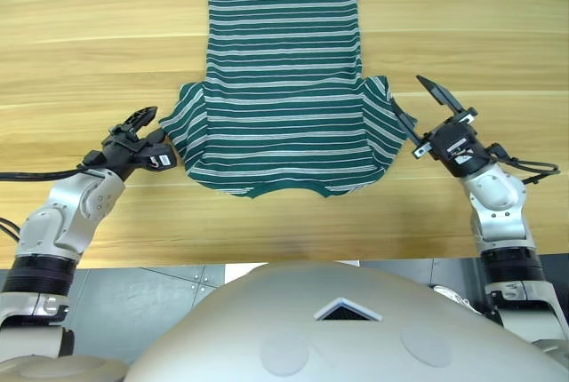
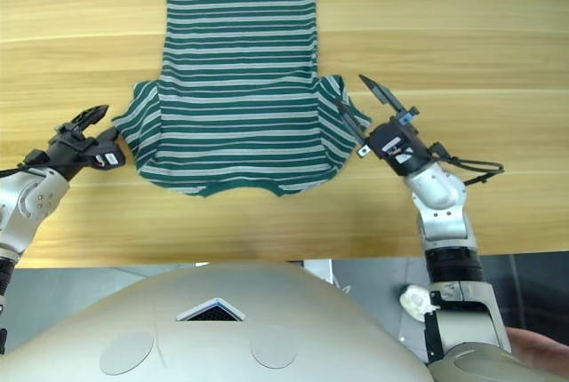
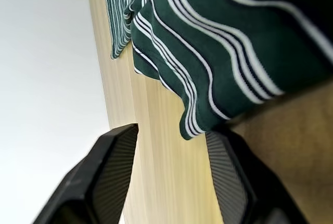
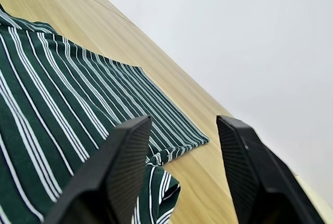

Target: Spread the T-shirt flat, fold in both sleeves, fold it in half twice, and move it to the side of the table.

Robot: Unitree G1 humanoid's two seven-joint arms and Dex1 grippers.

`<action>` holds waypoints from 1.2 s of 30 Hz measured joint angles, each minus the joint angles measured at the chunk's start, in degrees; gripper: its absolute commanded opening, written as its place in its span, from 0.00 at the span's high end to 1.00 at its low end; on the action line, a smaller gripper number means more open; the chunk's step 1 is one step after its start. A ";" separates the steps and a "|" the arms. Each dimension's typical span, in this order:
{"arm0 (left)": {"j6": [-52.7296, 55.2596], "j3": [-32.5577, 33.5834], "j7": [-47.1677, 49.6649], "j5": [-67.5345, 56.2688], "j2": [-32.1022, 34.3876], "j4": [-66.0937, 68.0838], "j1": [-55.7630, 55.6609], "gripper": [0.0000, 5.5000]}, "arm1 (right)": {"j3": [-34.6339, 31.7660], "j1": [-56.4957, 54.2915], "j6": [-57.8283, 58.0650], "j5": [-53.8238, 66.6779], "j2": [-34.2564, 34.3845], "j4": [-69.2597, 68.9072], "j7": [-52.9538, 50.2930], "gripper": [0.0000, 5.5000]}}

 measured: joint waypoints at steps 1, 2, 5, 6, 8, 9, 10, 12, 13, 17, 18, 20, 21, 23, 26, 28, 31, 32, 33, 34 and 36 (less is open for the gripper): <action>0.08 -0.23 0.00 -0.01 0.04 0.09 0.00 0.67 | -0.01 0.09 -0.12 0.00 0.00 0.00 0.01 0.57; 0.11 -0.38 0.00 -0.03 0.09 0.19 0.01 0.72 | -0.01 0.19 -0.23 0.00 0.00 0.00 0.02 0.57; 0.16 -0.83 -0.02 -0.15 0.58 0.38 0.05 0.82 | -0.03 0.39 -0.24 0.00 0.00 -0.01 0.05 0.57; 0.13 -1.03 -0.28 -0.16 0.75 0.42 0.09 0.85 | -0.03 0.39 -0.28 0.00 0.00 -0.01 0.07 0.57; 0.04 -1.36 -0.59 -0.19 1.32 0.27 -0.05 0.90 | -0.04 0.41 -0.40 0.01 0.00 -0.01 0.13 0.57; 0.04 -1.47 -0.77 -0.23 1.51 0.14 -0.18 0.92 | -0.05 0.46 -0.40 0.01 0.00 -0.04 0.22 0.57; 0.07 -1.53 -0.97 -0.26 1.68 -0.02 -0.26 0.93 | -0.07 0.53 -0.39 0.01 0.00 -0.14 0.27 0.57; 0.09 -1.68 -1.42 -0.43 2.02 -0.28 -0.50 0.98 | -0.13 0.80 -0.38 0.02 -0.01 -0.32 0.33 0.57; 0.08 -1.81 -1.76 -0.47 2.29 -0.47 -0.67 1.00 | -0.16 0.98 -0.36 0.02 -0.01 -0.37 0.35 0.57; 0.12 -2.00 -2.01 -0.49 2.50 -0.64 -0.81 1.00 | -0.17 1.29 -0.35 0.01 -0.01 -0.33 0.48 0.57; 0.13 -2.00 -2.01 -0.49 2.50 -0.65 -0.81 1.00 | -0.17 1.30 -0.35 0.02 -0.01 -0.33 0.49 0.57; 0.23 -2.01 -2.02 -0.60 2.47 -0.85 -0.72 1.00 | -0.19 1.32 -0.34 0.02 -0.01 -0.35 0.51 0.57; 0.32 -1.99 -2.01 -0.66 2.43 -1.21 -0.51 1.00 | -0.21 1.33 -0.32 0.02 -0.01 -0.37 0.53 0.57; 0.28 -1.98 -2.01 -1.08 2.36 -1.45 -0.31 1.00 | -0.25 1.38 -0.32 0.01 -0.01 -0.37 0.53 0.57; 0.24 -1.71 -1.83 -2.38 1.79 -2.24 0.29 1.00 | -0.50 1.45 -0.28 0.02 -0.14 -0.39 0.53 0.57; 0.22 -1.24 -1.52 -4.60 0.48 -3.43 0.90 1.00 | -0.86 1.63 -0.12 0.02 -0.28 -0.62 0.53 0.57; 0.14 -0.39 -0.24 -7.08 -1.84 -4.76 1.47 1.00 | -0.91 1.85 0.11 0.01 -0.28 -0.88 0.53 0.57; 0.04 -0.18 0.18 -7.40 -2.37 -5.00 1.50 1.00 | -0.90 1.92 0.11 0.01 -0.28 -0.86 0.53 0.57; 0.00 -0.07 0.73 -7.39 -2.72 -5.16 1.54 1.00 | -0.90 1.94 0.11 0.01 -0.28 -0.86 0.53 0.57; -0.04 0.00 1.03 -7.28 -2.92 -5.22 1.59 1.00 | -0.90 1.95 0.11 0.01 -0.28 -0.87 0.53 0.57; 0.00 0.30 2.18 -6.84 -3.62 -5.83 1.99 1.00 | -0.89 1.96 0.11 0.01 -0.28 -0.89 0.55 0.57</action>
